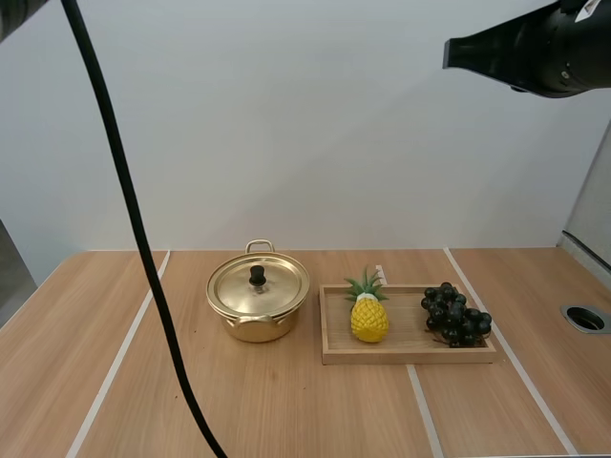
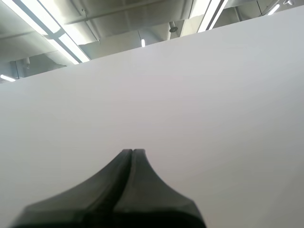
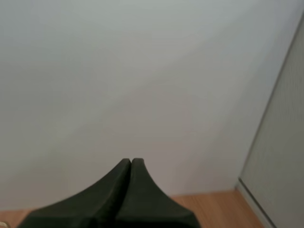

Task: Open the pot, put the grape inside, and close it

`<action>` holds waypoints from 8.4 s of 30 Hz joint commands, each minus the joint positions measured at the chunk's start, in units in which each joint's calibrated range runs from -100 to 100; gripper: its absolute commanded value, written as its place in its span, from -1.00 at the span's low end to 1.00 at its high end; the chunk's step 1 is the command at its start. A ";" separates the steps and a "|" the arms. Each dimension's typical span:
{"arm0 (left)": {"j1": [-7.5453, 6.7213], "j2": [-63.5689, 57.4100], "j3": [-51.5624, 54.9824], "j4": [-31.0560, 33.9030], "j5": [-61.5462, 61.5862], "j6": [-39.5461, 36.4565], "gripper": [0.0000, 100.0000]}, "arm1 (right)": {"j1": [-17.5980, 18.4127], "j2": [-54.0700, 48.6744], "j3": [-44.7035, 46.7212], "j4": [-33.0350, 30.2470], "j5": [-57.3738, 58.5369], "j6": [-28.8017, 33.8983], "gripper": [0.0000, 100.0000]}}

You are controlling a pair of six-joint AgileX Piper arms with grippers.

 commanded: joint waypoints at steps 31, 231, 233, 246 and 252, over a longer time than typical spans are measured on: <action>0.07 36.51 -8.71 -1.42 51.08 -8.18 -1.00 | -0.31 25.91 2.45 -8.40 32.30 2.43 -1.00; -0.08 17.67 -50.56 -3.06 19.12 1.38 -1.00 | -0.31 33.93 6.40 -6.98 19.38 5.54 1.00; -0.08 17.39 -53.28 -3.06 19.12 1.38 -1.00 | -0.31 35.41 6.80 -6.94 19.38 5.54 1.00; -0.08 17.39 -75.04 -3.06 19.12 1.38 -1.00 | -0.31 43.86 6.80 -6.60 17.67 5.54 1.00; -0.08 17.39 -82.75 -2.24 15.55 1.48 -1.00 | -0.31 47.21 6.80 -6.70 15.01 5.54 1.00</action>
